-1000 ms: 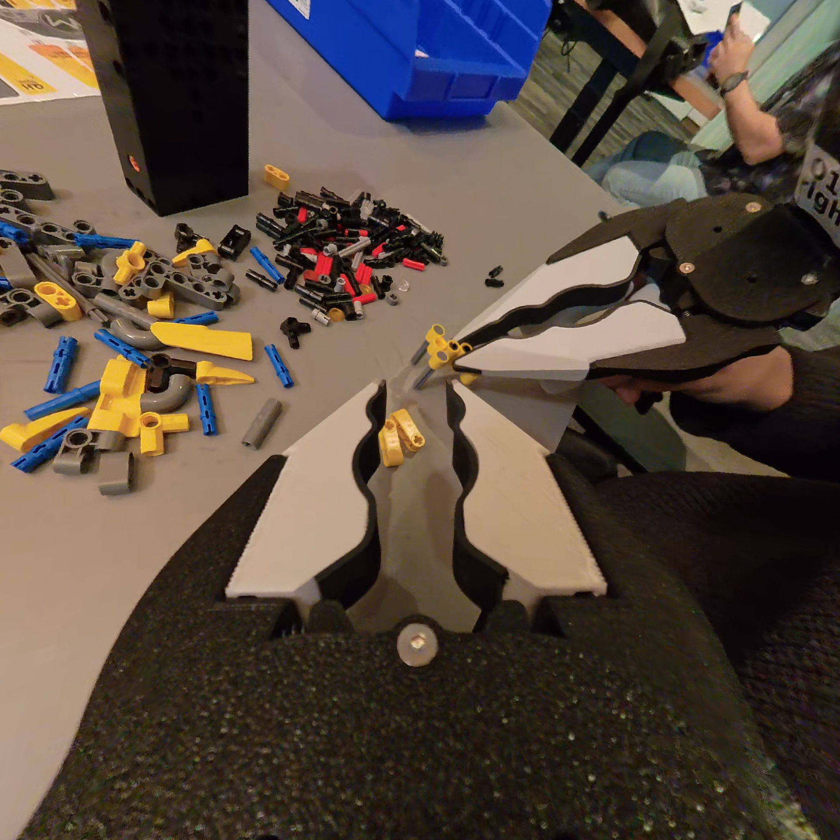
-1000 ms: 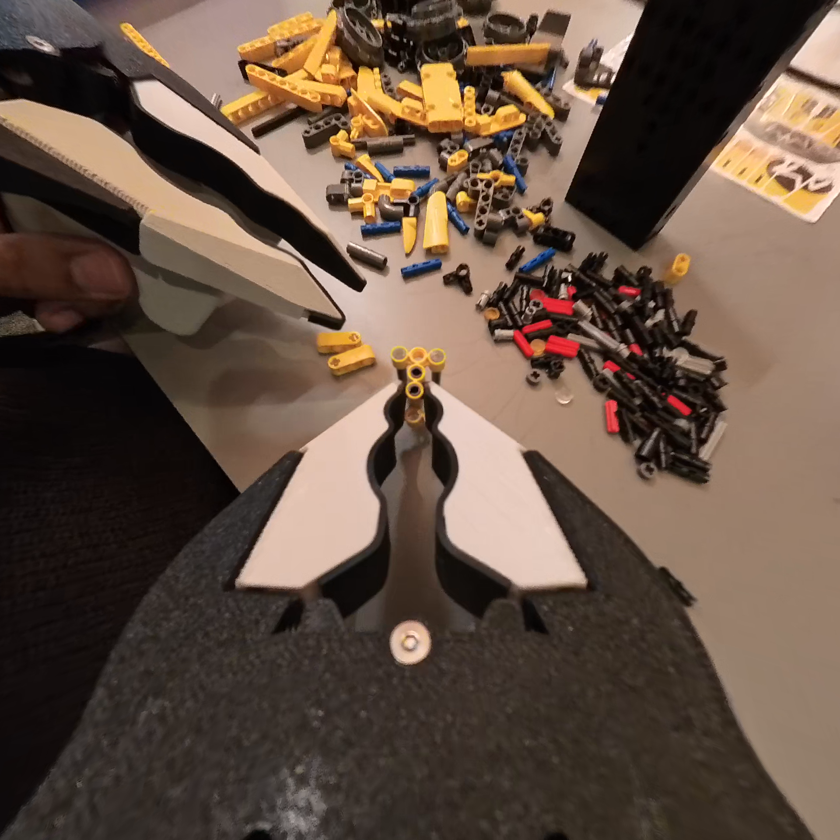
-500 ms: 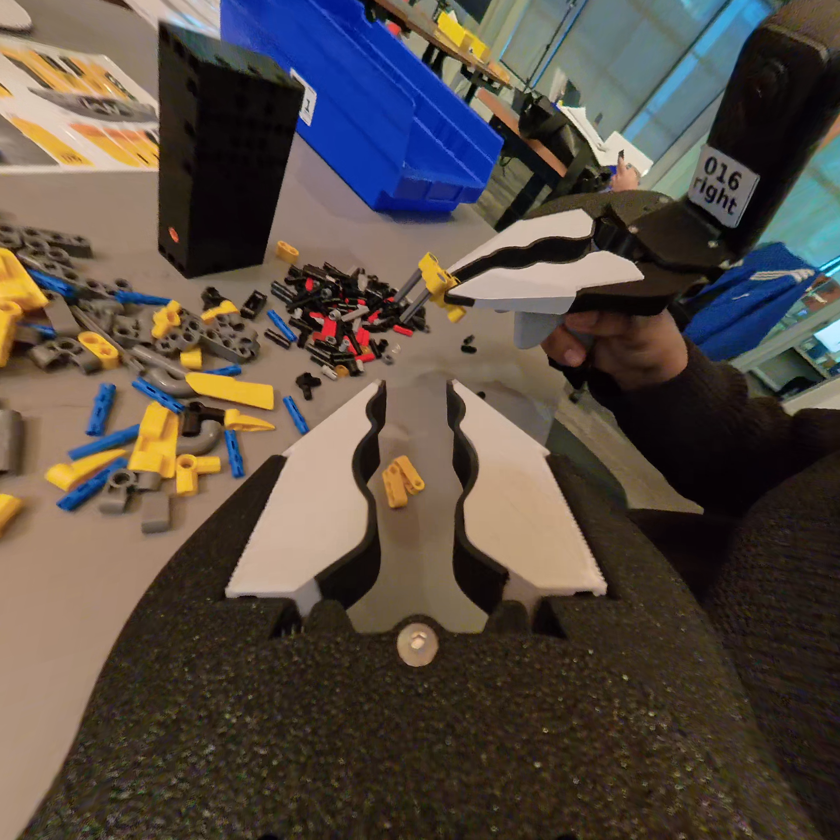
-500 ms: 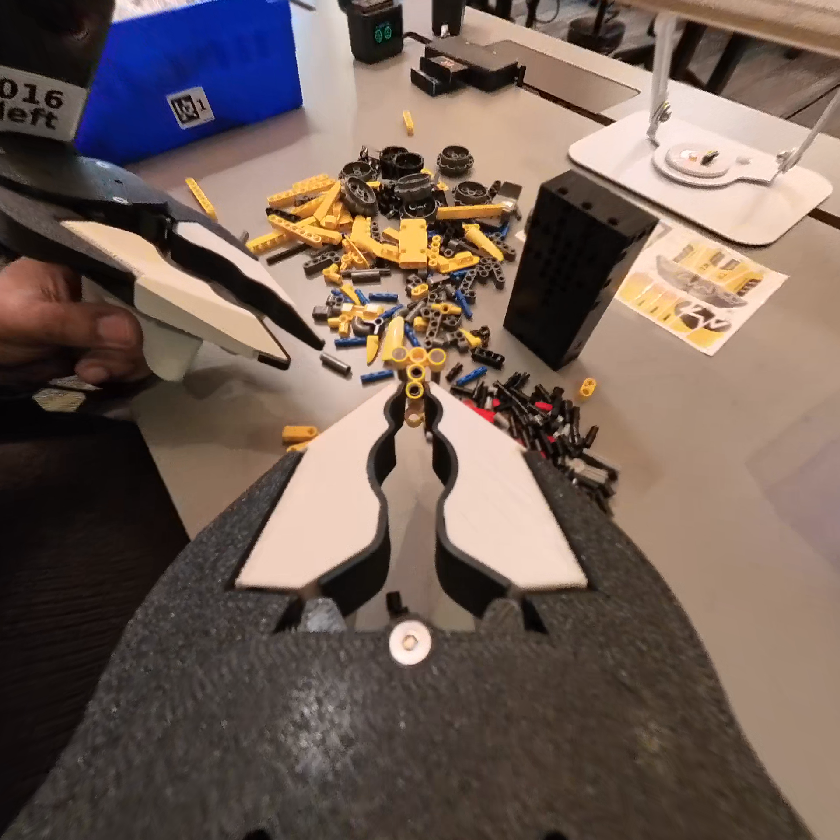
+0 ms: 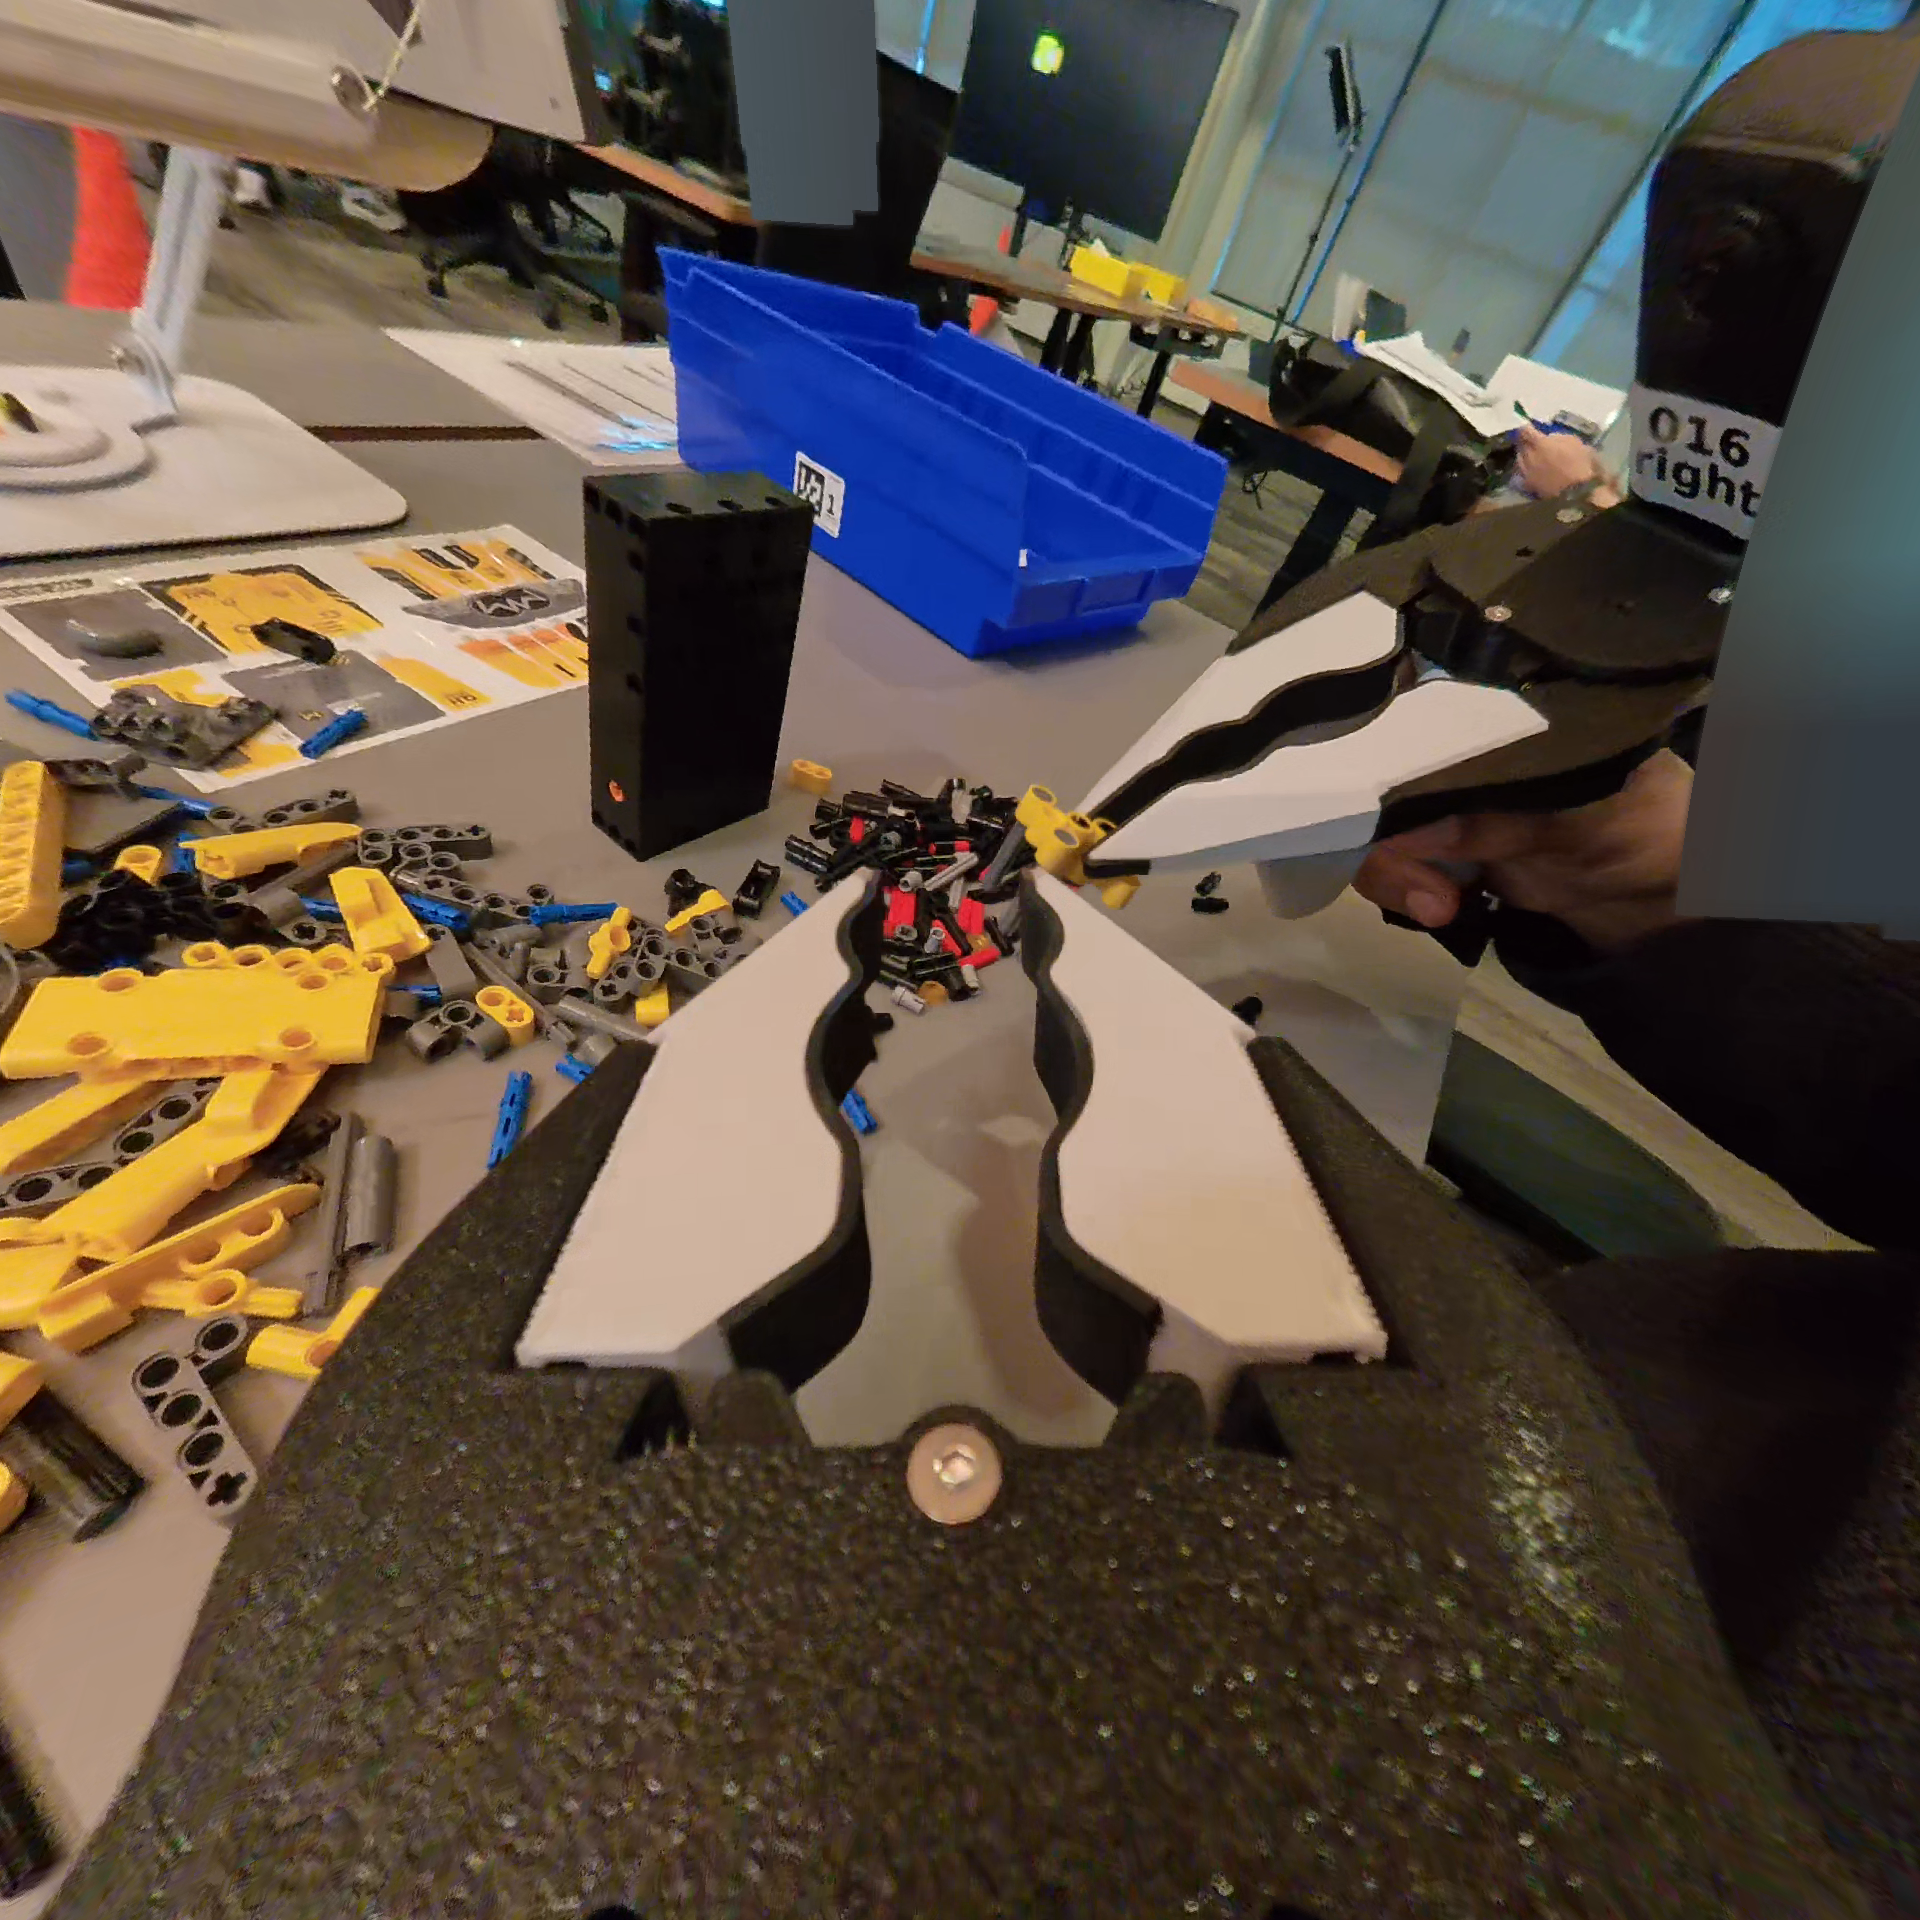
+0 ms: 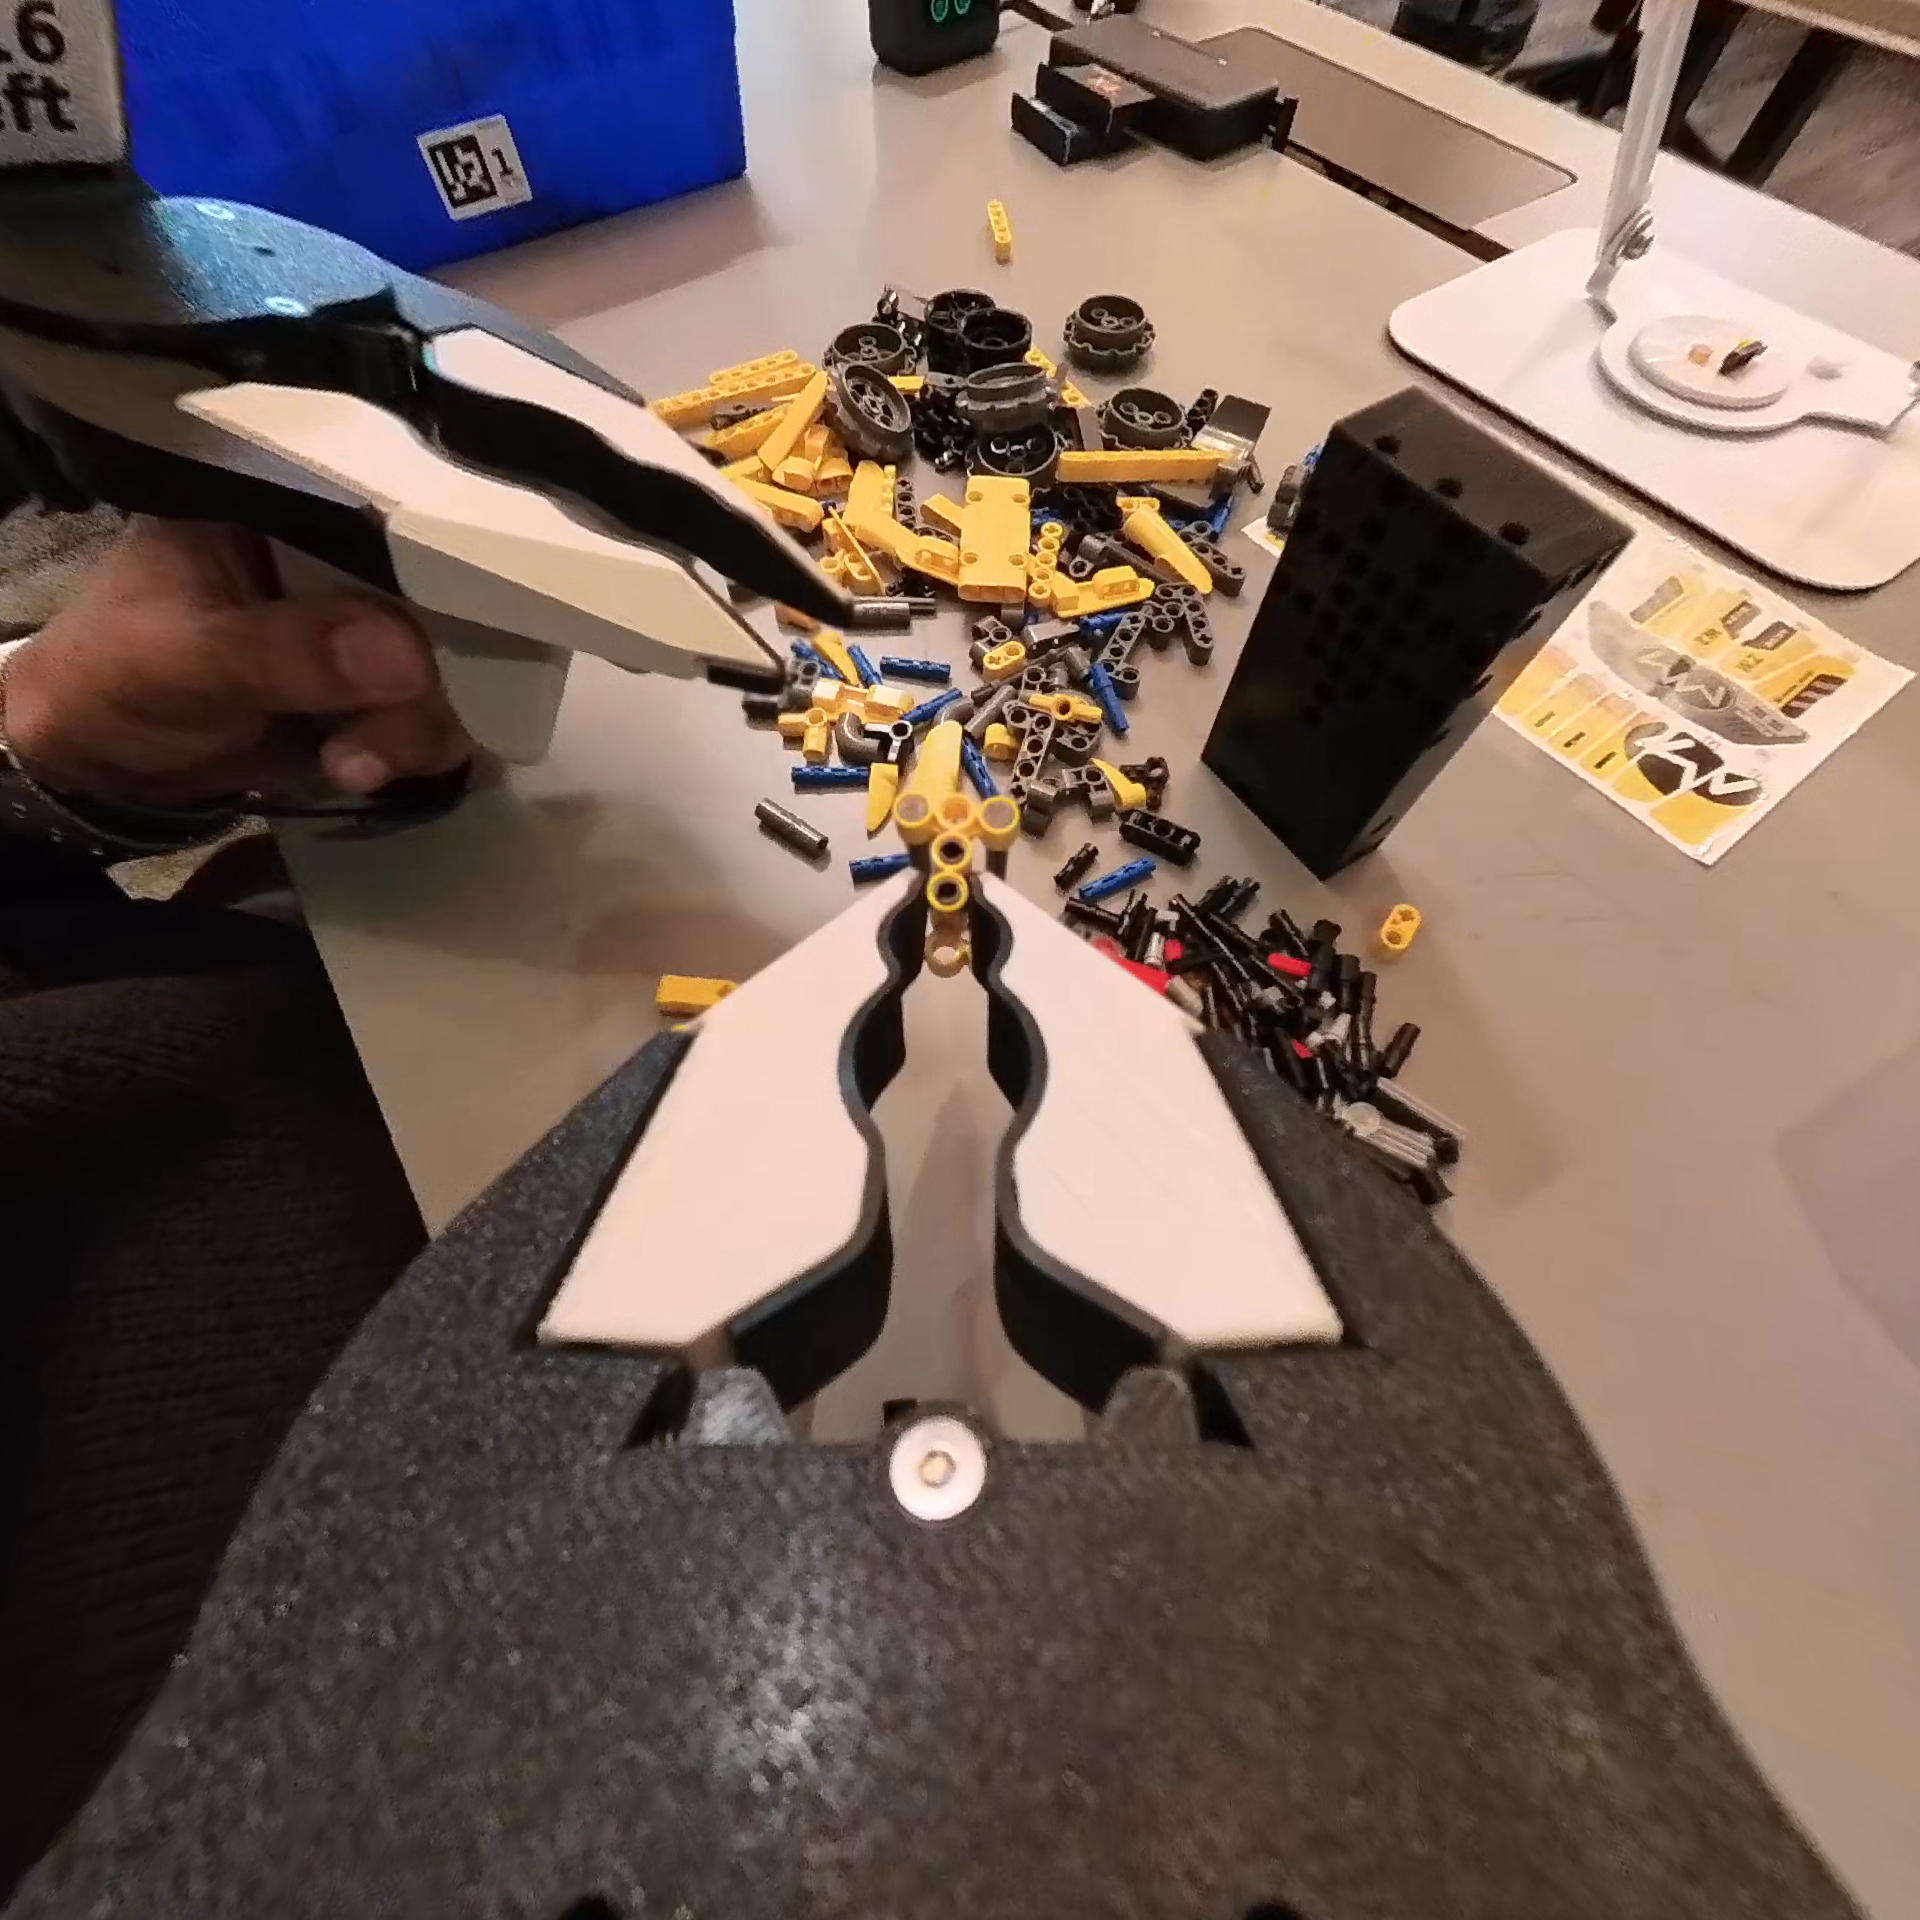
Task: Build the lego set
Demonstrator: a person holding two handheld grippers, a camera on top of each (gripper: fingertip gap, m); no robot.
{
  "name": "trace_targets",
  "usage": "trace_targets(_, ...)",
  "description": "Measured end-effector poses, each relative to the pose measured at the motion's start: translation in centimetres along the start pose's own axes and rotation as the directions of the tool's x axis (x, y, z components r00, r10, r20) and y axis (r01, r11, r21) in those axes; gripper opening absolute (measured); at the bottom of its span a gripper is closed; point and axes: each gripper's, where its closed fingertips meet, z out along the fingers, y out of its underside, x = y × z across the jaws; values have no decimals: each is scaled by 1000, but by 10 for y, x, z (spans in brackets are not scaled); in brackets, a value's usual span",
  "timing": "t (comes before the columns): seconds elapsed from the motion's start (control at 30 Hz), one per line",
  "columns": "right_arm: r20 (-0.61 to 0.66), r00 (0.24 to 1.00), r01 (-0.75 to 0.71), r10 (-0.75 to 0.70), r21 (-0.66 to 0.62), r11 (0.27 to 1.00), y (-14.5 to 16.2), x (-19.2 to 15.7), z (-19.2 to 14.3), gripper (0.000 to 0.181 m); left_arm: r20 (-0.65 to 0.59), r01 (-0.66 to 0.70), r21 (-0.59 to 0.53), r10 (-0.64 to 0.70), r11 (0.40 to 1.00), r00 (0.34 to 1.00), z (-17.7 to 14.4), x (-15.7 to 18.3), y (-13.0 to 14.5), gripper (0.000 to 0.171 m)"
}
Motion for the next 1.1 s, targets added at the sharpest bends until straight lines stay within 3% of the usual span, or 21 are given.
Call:
trace_targets(0.33, 42, 997, -67, 66, 20, 998, 3, -10, 8, 8, -17, 43, -15, -43, 999, 999, 2, -3, 2, 25)
trace_targets(1.1, 35, 999, -32, 31, 25, 999, -2, -14, 9, 7, -24, 44, -19, -44, 999, 999, 3, -2, 3, 26)
